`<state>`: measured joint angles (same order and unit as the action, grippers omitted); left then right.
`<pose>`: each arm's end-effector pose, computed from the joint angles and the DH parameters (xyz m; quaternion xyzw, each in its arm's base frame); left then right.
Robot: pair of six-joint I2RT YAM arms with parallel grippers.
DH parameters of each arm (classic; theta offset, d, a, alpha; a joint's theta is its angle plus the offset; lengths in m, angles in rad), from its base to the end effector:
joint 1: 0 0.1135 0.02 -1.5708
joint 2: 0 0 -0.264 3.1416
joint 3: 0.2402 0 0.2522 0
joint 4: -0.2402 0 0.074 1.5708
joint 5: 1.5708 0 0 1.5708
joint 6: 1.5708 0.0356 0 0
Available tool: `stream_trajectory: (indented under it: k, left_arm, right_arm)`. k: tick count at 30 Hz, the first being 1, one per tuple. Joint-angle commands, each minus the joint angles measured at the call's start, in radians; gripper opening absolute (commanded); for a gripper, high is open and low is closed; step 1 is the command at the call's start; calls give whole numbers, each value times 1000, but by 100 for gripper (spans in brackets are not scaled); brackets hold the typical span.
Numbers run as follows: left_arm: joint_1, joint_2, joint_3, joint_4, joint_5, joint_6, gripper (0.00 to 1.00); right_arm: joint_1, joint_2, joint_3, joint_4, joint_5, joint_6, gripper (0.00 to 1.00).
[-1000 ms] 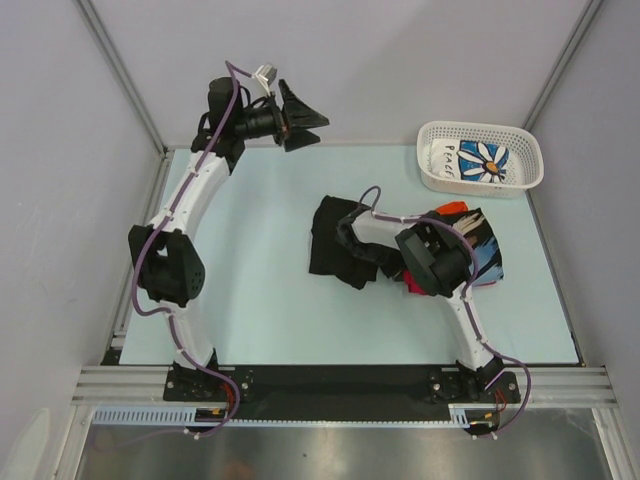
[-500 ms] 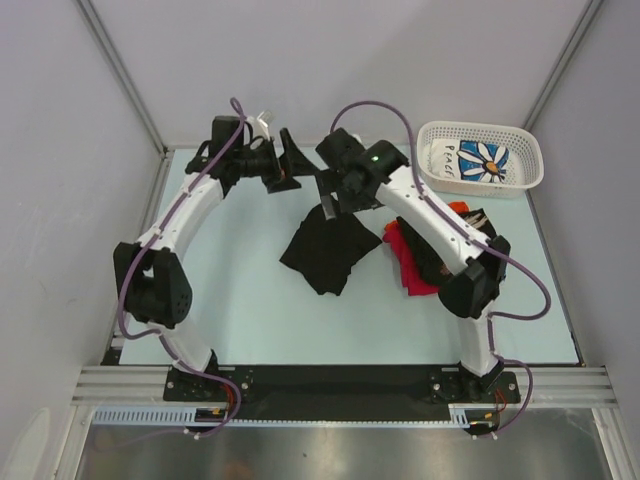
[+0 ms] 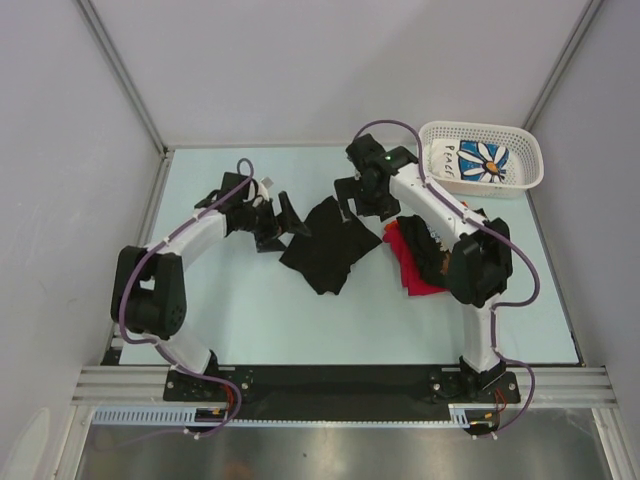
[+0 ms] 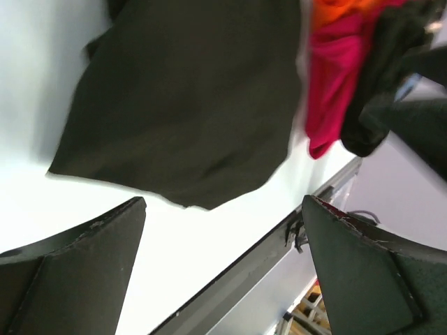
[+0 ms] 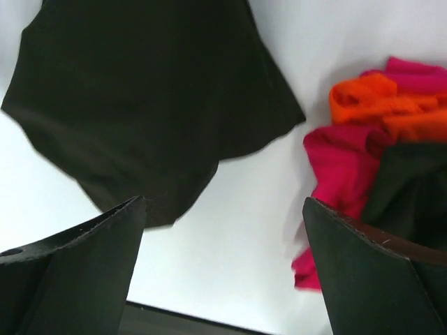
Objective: Fold and stack the t-shirts
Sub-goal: Smooth out wrinkles on the folded tshirt
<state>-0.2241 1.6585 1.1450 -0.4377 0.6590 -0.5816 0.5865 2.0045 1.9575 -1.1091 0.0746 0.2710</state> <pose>0.3318 -0.0980 0.2253 -0.0631 0.9043 -0.3966 0.1446 0.3534 0.2317 0.3013 -0.1460 0.9670 0.0523 0.2023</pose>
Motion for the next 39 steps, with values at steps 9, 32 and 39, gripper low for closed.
stream_trajectory:
  k: [9,32,39]
  left_arm:
    - [-20,-206,-313,105,-98,-305,100]
    - [-219,202,-133,269,-167,-547,100]
    - [-221,253,-91,214,-174,-543,42]
  right_arm:
    - [-243,270,130,287,-390,-67,98]
    - [-264,415,93,394,-728,5,93]
    - [-235,459,158,249,-702,-55,55]
